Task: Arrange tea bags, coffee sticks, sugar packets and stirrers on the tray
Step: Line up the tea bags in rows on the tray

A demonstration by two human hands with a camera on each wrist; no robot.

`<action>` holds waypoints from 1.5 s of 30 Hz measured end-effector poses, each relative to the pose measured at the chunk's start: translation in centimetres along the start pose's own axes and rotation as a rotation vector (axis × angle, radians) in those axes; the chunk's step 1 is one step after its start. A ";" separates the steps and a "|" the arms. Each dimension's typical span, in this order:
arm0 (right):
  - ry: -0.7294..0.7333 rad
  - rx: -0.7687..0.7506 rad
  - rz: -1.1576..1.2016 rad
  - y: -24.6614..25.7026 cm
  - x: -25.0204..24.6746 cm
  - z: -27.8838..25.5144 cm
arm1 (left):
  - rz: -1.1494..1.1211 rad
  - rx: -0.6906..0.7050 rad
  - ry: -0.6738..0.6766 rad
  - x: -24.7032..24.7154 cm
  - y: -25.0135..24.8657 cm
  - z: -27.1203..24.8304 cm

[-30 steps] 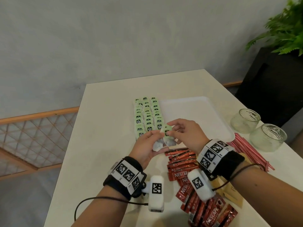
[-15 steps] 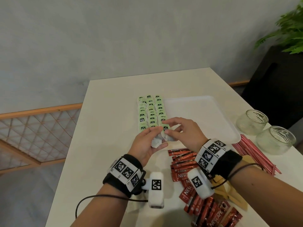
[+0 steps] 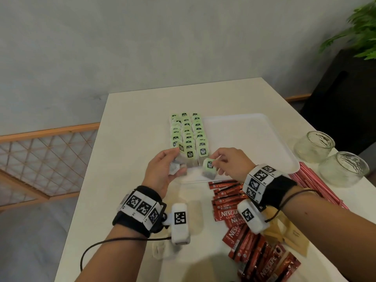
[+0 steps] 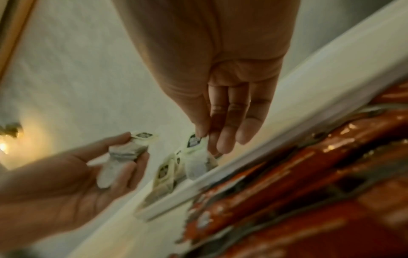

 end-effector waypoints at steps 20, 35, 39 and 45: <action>-0.035 -0.132 -0.211 3.6 2.3 5.0 | -0.042 -0.017 -0.026 -2.0 -0.4 0.2; 0.026 -0.094 0.231 3.3 -0.5 1.8 | 0.185 -0.123 0.085 1.9 0.0 -0.8; 0.194 0.001 0.044 1.1 -0.8 1.1 | 0.176 -0.098 0.065 1.3 -0.9 -0.6; 0.088 -0.063 -0.189 0.6 -1.0 1.8 | 0.392 0.055 -0.010 0.2 -2.5 -0.6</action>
Point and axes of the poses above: each hand's wrist, its own z-axis towards the middle knuckle, its own x-axis out of the palm, y = z × x, the point moved 6 cm from there along z, towards the middle knuckle, and after that the axes turned 6 degrees about -x, right-handed, at the moved point
